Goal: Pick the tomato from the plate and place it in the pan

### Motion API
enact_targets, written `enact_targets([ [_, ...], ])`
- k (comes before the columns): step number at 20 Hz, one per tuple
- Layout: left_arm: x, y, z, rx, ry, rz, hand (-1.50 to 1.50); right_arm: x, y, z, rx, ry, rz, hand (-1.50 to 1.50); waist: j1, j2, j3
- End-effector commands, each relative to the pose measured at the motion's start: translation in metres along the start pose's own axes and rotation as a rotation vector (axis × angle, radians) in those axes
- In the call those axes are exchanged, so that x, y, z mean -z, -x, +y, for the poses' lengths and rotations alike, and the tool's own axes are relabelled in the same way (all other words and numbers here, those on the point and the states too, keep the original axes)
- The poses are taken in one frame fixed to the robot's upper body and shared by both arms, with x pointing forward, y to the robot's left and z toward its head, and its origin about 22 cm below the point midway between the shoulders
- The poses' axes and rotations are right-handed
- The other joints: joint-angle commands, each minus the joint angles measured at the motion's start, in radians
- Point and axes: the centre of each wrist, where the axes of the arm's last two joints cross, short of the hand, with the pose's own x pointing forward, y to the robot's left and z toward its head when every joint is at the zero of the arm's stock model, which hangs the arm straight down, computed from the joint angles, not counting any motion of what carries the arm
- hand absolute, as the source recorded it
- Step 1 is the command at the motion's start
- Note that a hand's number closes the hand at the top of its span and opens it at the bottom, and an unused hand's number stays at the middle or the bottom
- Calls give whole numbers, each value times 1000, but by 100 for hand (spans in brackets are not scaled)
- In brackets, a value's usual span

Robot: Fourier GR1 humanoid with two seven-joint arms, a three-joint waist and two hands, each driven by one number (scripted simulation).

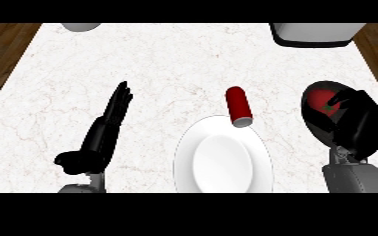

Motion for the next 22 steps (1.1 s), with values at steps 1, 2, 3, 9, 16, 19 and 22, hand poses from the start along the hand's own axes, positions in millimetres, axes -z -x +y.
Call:
enact_targets([
  [1,-8,13,6,27,-8,-3,0,40,33,1,-29,123,-6,150,2,1,0],
  [2,-6,-2,1,-2,-5,1,0,34,34,9,29,150,28,150,3,-1,0],
  [3,8,2,-3,-9,-2,7,0,57,48,-4,43,177,45,150,-1,1,1],
  [9,-18,26,3,-6,27,12,0,85,78,25,46,152,49,150,10,2,0],
  [16,2,2,-8,-2,35,-14,0,103,108,34,-71,-229,230,-150,42,14,1],
  [19,12,-3,-3,-18,45,-5,0,117,92,39,-12,-374,228,-150,48,16,3],
  [22,8,10,-8,-5,44,-11,0,121,110,36,133,-433,216,-150,28,13,4],
])
